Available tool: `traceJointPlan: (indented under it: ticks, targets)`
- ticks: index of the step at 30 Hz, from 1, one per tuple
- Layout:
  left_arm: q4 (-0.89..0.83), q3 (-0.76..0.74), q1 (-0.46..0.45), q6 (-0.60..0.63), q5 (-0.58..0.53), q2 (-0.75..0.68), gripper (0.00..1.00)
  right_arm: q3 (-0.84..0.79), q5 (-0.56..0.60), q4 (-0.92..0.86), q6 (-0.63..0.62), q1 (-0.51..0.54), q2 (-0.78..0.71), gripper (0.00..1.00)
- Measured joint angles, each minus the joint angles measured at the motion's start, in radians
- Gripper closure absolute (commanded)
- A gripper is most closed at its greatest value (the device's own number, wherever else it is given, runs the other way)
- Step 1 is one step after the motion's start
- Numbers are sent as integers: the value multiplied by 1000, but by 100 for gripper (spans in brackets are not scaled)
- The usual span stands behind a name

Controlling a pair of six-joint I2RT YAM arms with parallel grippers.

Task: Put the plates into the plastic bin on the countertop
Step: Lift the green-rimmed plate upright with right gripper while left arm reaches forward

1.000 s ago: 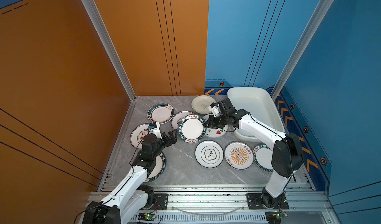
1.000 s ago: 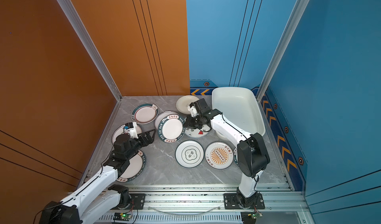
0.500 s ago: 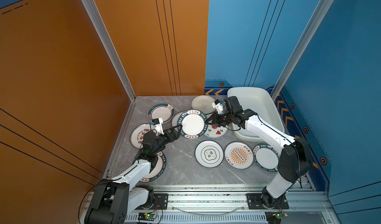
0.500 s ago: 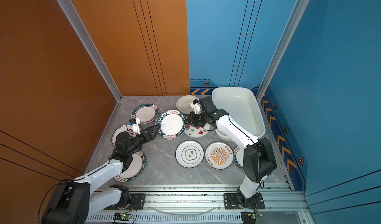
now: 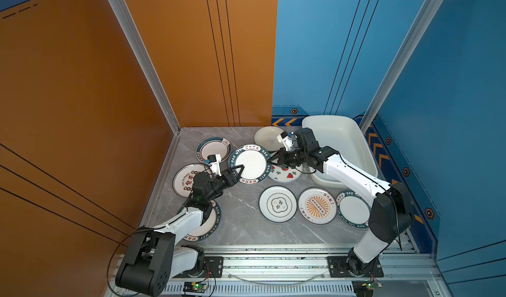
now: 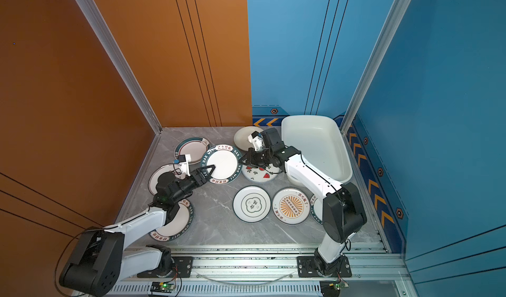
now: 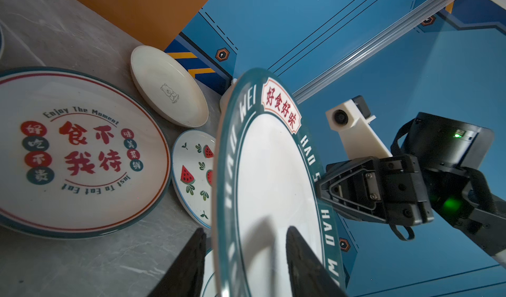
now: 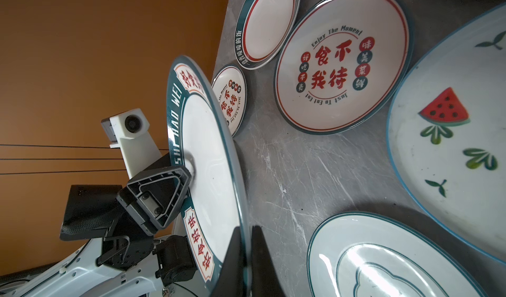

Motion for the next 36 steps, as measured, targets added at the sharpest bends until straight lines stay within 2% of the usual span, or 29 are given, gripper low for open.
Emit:
traceJointPlan:
  ticks: [8, 13, 14, 17, 19, 21, 22, 25, 29, 31, 32, 34, 36]
  targets:
    - [27, 7, 0, -32, 28, 37, 77, -24, -3, 3, -5, -2, 0, 100]
    - [109, 22, 9, -135, 51, 87, 100, -44, 3, 5, -45, -10, 2, 98]
    - [119, 28, 10, -146, 56, 97, 100, -44, -4, 11, -51, -13, 3, 87]
    - [180, 33, 6, -160, 79, 140, 100, -44, -8, 23, -28, -16, 7, 66]
    - [200, 34, -3, -161, 103, 160, 100, -44, -20, 42, -10, -13, 14, 59]
    - [210, 37, -10, -164, 119, 173, 100, -44, -31, 68, 1, -10, 22, 56]
    - [218, 39, -11, -164, 125, 178, 100, -45, -42, 86, 10, -10, 28, 57]
    - [233, 53, -16, -164, 139, 188, 100, -45, -60, 135, 23, -11, 50, 77]
    - [224, 58, -3, -245, 141, 201, 100, -45, -117, 185, 2, -22, 63, 94]
    - [224, 61, 2, -286, 146, 203, 88, -44, -140, 201, -9, -27, 63, 99]
    - [228, 62, 2, -290, 148, 203, 78, -44, -145, 202, -6, -28, 63, 100]
    - [229, 63, 0, -251, 148, 206, 63, -42, -143, 198, 2, -26, 63, 100]
    - [233, 63, -6, -224, 155, 208, 40, -41, -123, 179, 4, -21, 64, 100]
